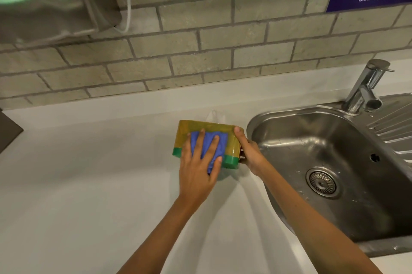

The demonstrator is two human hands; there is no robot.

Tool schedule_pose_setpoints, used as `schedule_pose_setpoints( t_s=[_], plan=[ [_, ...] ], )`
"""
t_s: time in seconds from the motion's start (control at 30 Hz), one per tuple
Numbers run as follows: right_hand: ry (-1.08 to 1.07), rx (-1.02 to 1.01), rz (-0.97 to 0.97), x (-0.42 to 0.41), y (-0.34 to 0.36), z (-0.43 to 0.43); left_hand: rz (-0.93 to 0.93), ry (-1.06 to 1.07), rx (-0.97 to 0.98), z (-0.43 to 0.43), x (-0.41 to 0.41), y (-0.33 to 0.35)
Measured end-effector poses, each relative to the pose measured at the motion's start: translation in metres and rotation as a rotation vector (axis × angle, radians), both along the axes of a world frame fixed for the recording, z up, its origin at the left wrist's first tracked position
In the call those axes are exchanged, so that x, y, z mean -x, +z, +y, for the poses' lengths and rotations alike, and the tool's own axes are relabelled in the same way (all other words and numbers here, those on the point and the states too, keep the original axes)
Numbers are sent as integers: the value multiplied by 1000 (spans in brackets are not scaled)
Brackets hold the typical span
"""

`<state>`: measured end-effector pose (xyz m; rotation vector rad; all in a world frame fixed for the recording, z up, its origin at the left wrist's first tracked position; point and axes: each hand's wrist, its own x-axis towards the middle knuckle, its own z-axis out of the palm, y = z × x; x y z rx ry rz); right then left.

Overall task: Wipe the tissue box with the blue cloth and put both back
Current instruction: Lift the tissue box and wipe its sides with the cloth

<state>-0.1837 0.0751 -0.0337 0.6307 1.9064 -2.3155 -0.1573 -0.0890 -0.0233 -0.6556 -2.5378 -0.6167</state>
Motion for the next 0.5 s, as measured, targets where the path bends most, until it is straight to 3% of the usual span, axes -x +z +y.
schedule_pose_setpoints(
  t_s=[0.17,0.37,0.5],
  plan=[
    [-24,21,-1,-1,3,-7,-108,260,-132,0,28,13],
    [-31,53,-16,0,4,-10,-61,46,35,28,4,12],
    [23,44,-30,-1,5,-7,-27,21,-35,20,9,10]
  ],
)
